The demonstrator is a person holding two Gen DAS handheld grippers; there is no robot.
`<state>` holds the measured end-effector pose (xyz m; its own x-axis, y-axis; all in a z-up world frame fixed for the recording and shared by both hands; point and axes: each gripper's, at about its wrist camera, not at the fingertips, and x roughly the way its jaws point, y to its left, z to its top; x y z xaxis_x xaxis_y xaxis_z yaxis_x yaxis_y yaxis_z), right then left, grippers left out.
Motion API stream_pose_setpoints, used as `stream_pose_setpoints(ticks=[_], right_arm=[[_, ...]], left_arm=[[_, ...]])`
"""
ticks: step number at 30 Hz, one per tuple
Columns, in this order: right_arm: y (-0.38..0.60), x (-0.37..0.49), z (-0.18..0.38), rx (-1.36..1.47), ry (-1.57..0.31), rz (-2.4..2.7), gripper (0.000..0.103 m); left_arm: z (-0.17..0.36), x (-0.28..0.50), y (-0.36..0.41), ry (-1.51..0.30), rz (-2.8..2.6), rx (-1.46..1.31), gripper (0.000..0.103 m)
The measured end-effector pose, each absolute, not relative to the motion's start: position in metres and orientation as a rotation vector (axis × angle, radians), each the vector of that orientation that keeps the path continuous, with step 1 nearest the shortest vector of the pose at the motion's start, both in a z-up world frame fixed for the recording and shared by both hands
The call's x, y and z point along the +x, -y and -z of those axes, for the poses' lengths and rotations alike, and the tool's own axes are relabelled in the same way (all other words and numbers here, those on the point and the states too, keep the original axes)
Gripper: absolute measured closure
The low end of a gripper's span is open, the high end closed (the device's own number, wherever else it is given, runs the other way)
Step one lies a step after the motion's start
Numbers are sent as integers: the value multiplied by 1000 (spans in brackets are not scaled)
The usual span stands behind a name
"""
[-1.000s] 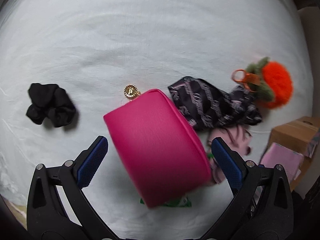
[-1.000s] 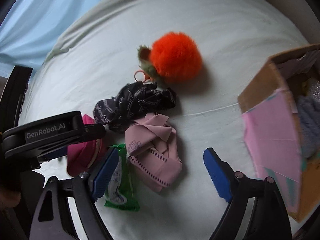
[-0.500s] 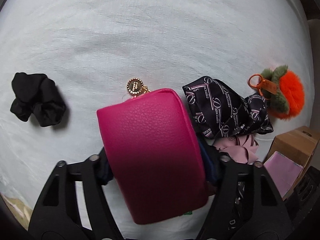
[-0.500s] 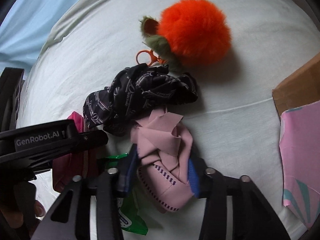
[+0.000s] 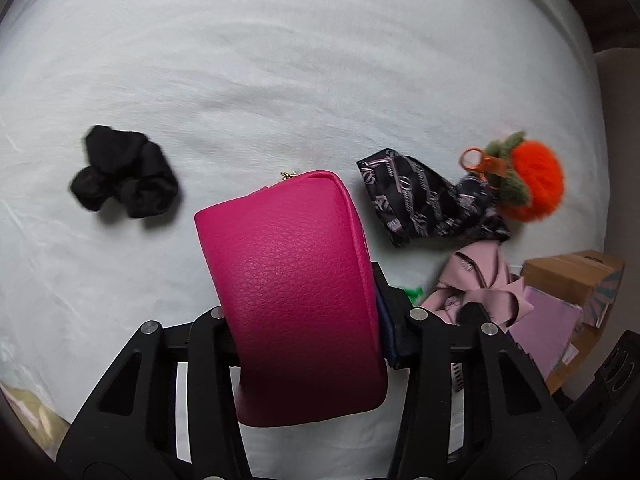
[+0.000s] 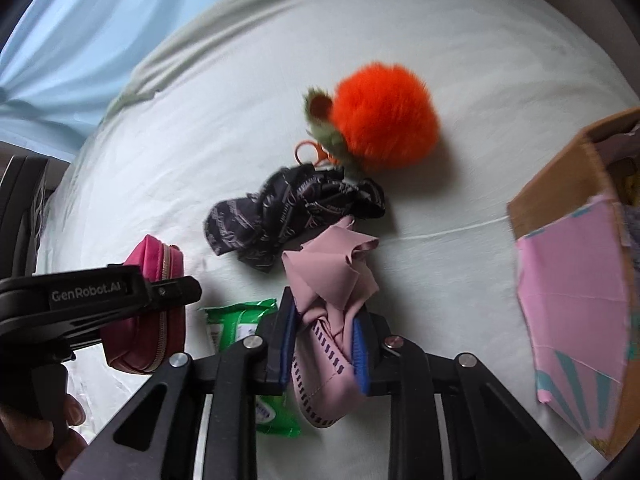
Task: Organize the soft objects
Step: 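Carry the pink pouch with the left tool while the right carries the pink fabric to the box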
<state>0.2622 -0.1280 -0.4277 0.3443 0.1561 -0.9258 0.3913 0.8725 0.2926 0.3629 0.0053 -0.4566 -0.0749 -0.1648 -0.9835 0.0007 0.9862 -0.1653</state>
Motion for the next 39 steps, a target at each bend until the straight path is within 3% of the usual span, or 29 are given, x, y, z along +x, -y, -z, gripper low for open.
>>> stream_pose_setpoints(ticks=[14,24,33,39], right_arm=[[115,185,291,407,-1023,135,81],[116,114,200,312,-919,78,81],[186,82,159,276,-865,25,81],[258,80,157,262,-872,21,81]], left_arm=[[309,295,-35,-1405,255,-85,62],[214,223,-15,-1249,354,-17,62],[182,181,64,-1187,351,-55,62],[188,178,149,-1184,378,-58,62]])
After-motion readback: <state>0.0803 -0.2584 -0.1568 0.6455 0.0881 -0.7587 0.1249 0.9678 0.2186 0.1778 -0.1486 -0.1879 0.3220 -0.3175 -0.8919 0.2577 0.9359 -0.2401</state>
